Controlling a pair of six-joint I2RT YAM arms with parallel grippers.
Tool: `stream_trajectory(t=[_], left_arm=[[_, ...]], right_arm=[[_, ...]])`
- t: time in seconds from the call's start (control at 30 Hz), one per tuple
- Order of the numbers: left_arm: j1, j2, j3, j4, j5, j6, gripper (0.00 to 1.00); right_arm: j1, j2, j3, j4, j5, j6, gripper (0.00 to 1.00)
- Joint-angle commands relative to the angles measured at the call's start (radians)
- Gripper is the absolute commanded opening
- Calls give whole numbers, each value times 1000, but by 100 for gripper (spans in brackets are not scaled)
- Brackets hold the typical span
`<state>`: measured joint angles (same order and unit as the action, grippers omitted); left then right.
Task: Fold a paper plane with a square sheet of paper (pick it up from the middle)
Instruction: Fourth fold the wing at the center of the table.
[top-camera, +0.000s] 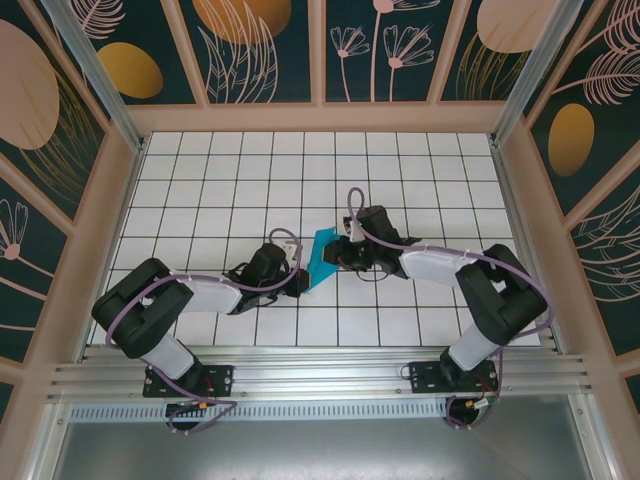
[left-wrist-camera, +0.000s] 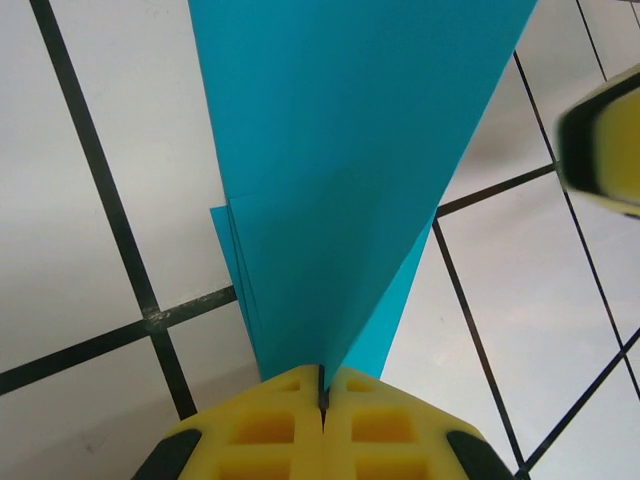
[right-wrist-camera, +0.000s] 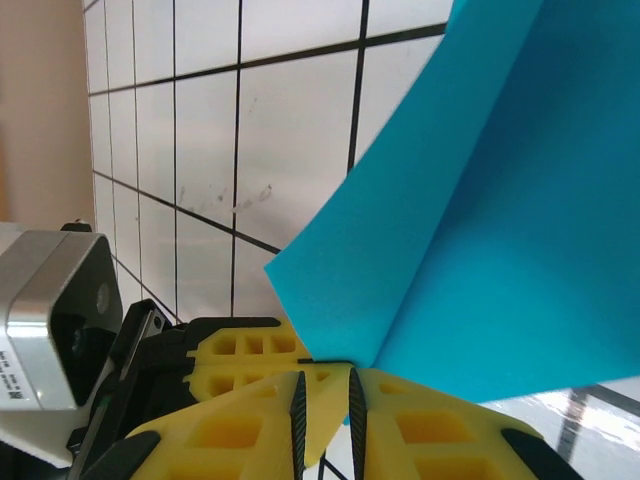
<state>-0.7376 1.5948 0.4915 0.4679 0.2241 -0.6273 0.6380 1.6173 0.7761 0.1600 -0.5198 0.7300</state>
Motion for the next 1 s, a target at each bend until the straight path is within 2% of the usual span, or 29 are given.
stream_trajectory(t=[0.0,0.27,0.63,0.97], left_arm=[[7,16,-12,41,37,-45,0],[11,33,-13,34,38,-70,0],[13,35,-25,53,52,-119,0],[18,49,2,11,75,-140,0]], right_arm=[[13,40,53,63,-43,-19,22],[15,102,105,30,-13,-35,22],[7,188,147,47,-33,-47,22],[-9,212,169,-19,24,-59,22]])
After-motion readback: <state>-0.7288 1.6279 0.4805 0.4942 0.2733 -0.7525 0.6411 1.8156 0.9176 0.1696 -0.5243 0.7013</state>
